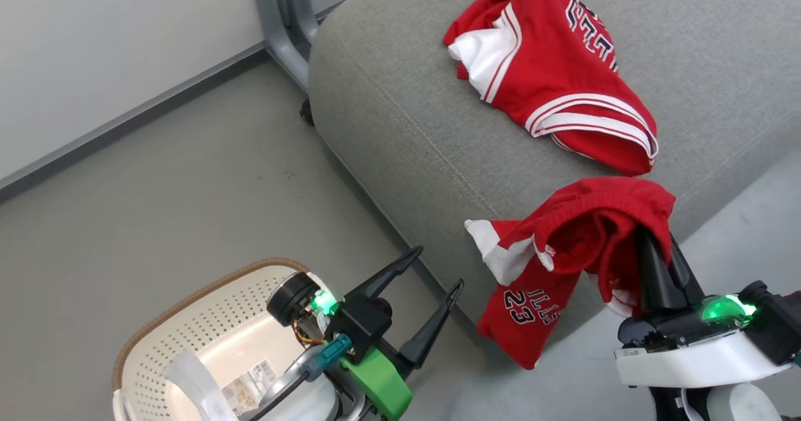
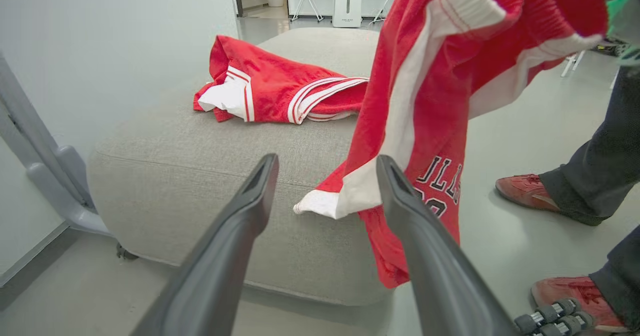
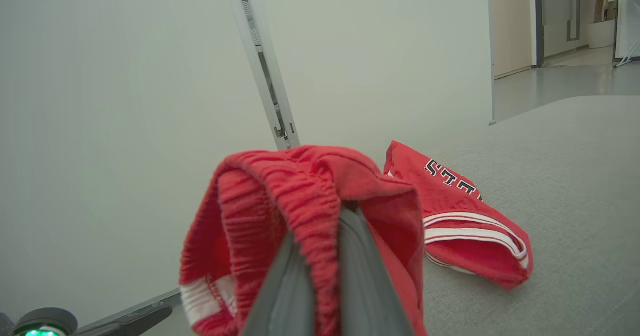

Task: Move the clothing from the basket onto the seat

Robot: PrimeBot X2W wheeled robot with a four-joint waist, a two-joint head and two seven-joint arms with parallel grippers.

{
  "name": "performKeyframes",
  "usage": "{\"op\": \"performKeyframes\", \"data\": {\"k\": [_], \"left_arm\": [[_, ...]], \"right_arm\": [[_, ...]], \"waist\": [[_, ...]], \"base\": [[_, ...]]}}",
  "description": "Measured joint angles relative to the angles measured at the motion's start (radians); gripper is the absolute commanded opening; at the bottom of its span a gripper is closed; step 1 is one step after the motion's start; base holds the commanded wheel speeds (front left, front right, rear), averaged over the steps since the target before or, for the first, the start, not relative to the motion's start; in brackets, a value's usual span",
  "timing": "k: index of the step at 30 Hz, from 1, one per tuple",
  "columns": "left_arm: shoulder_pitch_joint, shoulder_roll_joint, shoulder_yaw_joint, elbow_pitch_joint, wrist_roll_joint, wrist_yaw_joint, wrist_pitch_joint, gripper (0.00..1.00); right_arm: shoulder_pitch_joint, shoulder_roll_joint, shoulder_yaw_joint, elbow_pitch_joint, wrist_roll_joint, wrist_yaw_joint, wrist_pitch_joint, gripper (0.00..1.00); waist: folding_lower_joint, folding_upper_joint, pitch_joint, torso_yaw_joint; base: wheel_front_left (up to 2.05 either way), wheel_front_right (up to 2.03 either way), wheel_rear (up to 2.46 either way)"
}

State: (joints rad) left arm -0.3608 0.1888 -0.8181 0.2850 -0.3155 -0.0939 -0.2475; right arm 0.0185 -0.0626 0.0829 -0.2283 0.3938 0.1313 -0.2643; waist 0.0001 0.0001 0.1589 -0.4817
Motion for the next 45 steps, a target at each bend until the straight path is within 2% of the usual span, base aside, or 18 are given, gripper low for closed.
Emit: {"op": "performKeyframes", "data": {"k": [9, 15, 20, 28, 33, 39, 44, 45], "left_arm": [[-0.06, 0.031, -0.073, -0.02, -0.008, -0.027, 0.035, 1.0], [-0.092, 0.054, -0.106, -0.046, -0.055, -0.031, 0.056, 1.0], [-0.122, 0.077, -0.123, -0.076, -0.058, -0.034, 0.082, 1.0], [-0.202, 0.118, -0.1, -0.158, -0.045, -0.021, 0.142, 1.0], [-0.244, 0.143, -0.083, -0.209, -0.031, -0.01, 0.166, 1.0], [-0.269, 0.159, -0.077, -0.243, -0.009, 0.001, 0.174, 1.0], [-0.281, 0.166, -0.074, -0.25, -0.003, 0.008, 0.172, 1.0], [-0.284, 0.163, -0.074, -0.251, -0.003, 0.01, 0.166, 1.0]], "right_arm": [[-0.009, 0.01, -0.12, -0.073, 0.031, 0.0, 0.0, 0.0], [-0.165, 0.01, -0.224, -0.111, 0.096, 0.0, 0.0, 0.0], [-0.344, -0.071, -0.286, -0.067, 0.077, 0.0, 0.0, 0.0], [-0.666, -0.256, -0.466, 0.068, 0.058, 0.0, 0.0, 0.0], [-0.83, -0.349, -0.53, 0.197, 0.035, 0.0, 0.0, 0.0], [-0.928, -0.368, -0.54, 0.392, -0.017, 0.0, 0.0, 0.0], [-0.986, -0.318, -0.555, 0.55, -0.083, 0.0, 0.0, 0.0], [-0.994, -0.306, -0.561, 0.58, -0.098, 0.0, 0.0, 0.54]], "waist": [[0.0, 0.0, 0.097, -0.064], [0.0, 0.0, 0.167, -0.078], [0.0, 0.0, 0.219, -0.078], [0.0001, 0.0, 0.321, -0.015], [0.0001, 0.0, 0.397, 0.041], [0.0001, 0.0, 0.496, 0.116], [0.0002, 0.0, 0.565, 0.172], [0.0002, 0.0, 0.576, 0.186]], "base": [[0.0, 0.0, 0.0], [0.0, 0.0, 0.0], [0.0, 0.0, 0.0], [0.0, 0.0, 0.0], [0.0, 0.0, 0.0], [0.0, 0.0, 0.0], [0.0, 0.0, 0.0], [0.0, 0.0, 0.0]]}}
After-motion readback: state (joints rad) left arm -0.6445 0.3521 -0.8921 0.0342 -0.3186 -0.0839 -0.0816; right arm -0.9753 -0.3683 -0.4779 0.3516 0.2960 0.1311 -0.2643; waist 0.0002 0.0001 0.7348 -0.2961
